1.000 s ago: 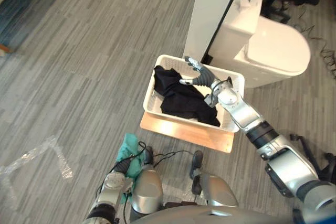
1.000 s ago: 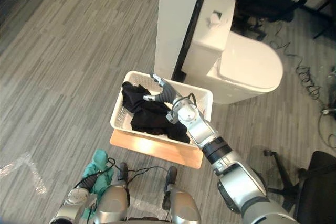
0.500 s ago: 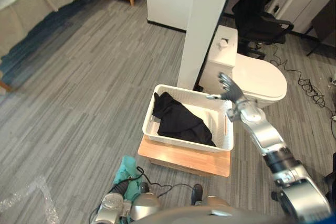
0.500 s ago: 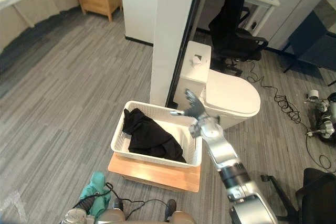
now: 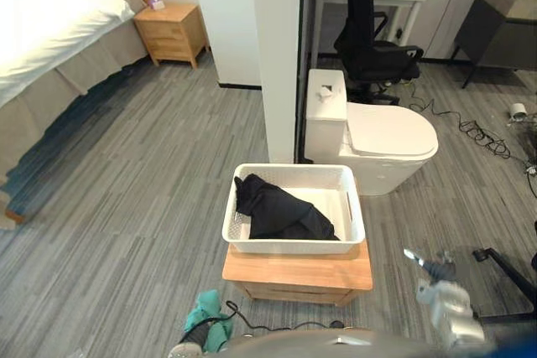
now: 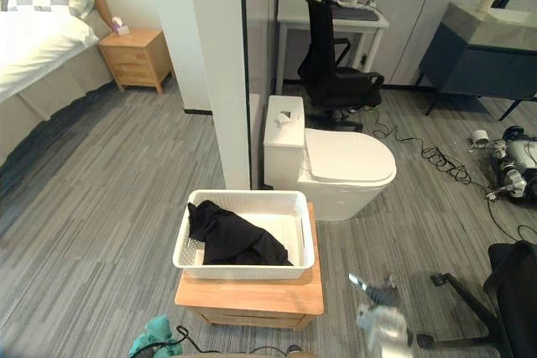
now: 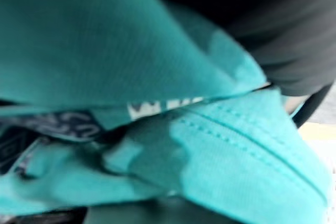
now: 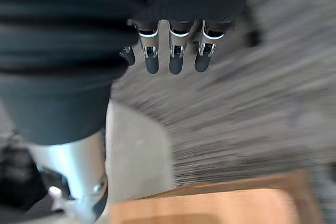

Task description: Tidy the bed and pick cloth on bed and put in laundry

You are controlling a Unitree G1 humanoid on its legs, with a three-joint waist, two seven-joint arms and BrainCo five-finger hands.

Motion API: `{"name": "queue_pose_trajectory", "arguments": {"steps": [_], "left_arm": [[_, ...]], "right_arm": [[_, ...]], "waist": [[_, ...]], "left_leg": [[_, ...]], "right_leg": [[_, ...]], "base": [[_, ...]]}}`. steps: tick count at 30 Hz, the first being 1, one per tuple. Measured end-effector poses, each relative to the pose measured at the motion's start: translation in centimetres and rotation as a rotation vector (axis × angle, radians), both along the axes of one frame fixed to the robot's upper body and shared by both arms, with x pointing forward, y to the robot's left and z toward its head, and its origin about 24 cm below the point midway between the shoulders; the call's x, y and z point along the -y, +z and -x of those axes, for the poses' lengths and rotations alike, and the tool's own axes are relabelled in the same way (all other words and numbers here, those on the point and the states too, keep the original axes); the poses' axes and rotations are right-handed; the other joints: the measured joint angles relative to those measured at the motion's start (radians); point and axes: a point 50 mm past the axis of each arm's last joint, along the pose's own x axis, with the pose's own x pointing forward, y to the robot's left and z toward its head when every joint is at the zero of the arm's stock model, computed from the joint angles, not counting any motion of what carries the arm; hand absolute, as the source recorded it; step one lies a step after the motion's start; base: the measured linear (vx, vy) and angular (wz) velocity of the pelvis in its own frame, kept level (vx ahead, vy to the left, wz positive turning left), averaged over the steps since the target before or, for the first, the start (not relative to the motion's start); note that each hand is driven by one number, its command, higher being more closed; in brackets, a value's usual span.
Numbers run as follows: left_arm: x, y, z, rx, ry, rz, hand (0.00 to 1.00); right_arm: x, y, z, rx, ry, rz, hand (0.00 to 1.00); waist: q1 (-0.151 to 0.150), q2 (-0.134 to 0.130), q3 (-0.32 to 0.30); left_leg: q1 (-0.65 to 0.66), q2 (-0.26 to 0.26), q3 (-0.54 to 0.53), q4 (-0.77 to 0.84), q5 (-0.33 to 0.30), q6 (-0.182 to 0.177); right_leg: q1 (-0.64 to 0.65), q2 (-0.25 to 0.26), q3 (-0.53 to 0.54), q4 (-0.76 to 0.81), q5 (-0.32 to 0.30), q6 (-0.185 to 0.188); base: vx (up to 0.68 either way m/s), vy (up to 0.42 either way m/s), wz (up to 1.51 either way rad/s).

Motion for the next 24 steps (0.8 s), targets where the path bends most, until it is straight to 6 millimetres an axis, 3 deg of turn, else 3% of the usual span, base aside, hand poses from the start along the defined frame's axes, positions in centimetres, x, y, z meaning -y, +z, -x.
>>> {"name": "queue_pose_trajectory", "arguments": {"steps": [4,6,8,11,13,16,19,21,24], "left_arm": [[-0.1,-0.3,1.2,-0.004,0.242,0.048,1.00],[0.0,-0.5,2.3,0.030,0.590,0.111,1.00],[0.2,-0.6,2.7,0.098,0.848,0.163,1.00],[-0.7,-0.3,3.0,0.249,1.184,0.170,1.00],[-2.1,0.2,2.9,0.350,1.292,0.127,1.00],[-4.9,1.5,3.5,0.504,1.358,-0.005,1.00],[-7.7,3.5,3.1,0.638,1.285,-0.170,1.00],[-9.6,4.9,2.0,0.723,1.197,-0.259,1.00],[-13.7,8.4,-2.7,0.941,1.120,-0.310,1.00]], "right_arm": [[-0.7,-2.5,5.0,-0.115,-0.078,-0.129,0.00],[-1.6,-3.7,8.7,-0.177,-0.156,-0.235,0.00],[-2.3,-4.2,10.6,-0.229,-0.156,-0.288,0.00],[-2.8,-4.3,11.1,-0.232,-0.122,-0.341,0.00],[-2.7,-4.3,10.9,-0.189,-0.164,-0.359,0.00],[-2.5,-4.2,9.9,-0.083,-0.287,-0.403,0.00],[-2.3,-4.0,9.1,-0.033,-0.305,-0.412,0.00],[-2.1,-3.9,8.9,-0.009,-0.305,-0.410,0.00],[-1.7,-3.7,9.1,0.024,-0.322,-0.387,0.00]], "waist": [[-0.002,0.001,0.001],[-0.009,0.001,0.002],[-0.019,0.002,0.005],[-0.014,0.003,0.006],[0.008,0.002,0.006],[0.015,0.001,0.006],[0.038,-0.002,0.006],[0.037,-0.002,0.006],[0.033,0.005,0.011]], "left_leg": [[0.017,-0.008,-0.014,0.000,-0.005,0.005],[0.022,-0.020,-0.066,0.000,-0.005,0.007],[0.011,-0.034,-0.109,0.000,-0.003,0.010],[-0.022,-0.058,-0.188,-0.001,-0.002,0.014],[-0.040,-0.066,-0.211,-0.001,-0.003,0.018],[-0.049,-0.074,-0.220,-0.001,-0.003,0.018],[-0.050,-0.079,-0.227,0.000,-0.015,0.022],[-0.048,-0.078,-0.225,0.000,-0.027,0.021],[-0.013,-0.070,-0.214,0.006,-0.033,0.021]], "right_leg": [[0.028,-0.009,-0.015,-0.005,0.000,0.000],[0.062,-0.023,-0.065,-0.012,-0.007,0.005],[0.081,-0.041,-0.122,-0.017,-0.019,0.017],[0.097,-0.065,-0.207,-0.018,-0.043,0.032],[0.101,-0.075,-0.245,-0.017,-0.055,0.035],[0.125,-0.086,-0.295,-0.017,-0.069,0.041],[0.130,-0.091,-0.305,-0.015,-0.078,0.045],[0.132,-0.090,-0.305,-0.015,-0.085,0.043],[0.154,-0.084,-0.291,-0.015,-0.090,0.039]], "base": [[0.04,0.031,0.10],[0.06,0.023,0.51],[0.01,0.012,0.86],[0.01,0.009,0.79],[0.03,0.009,0.68],[0.06,0.002,0.55],[0.10,0.006,0.16],[0.15,-0.008,0.00],[0.18,-0.005,-0.13]]}}
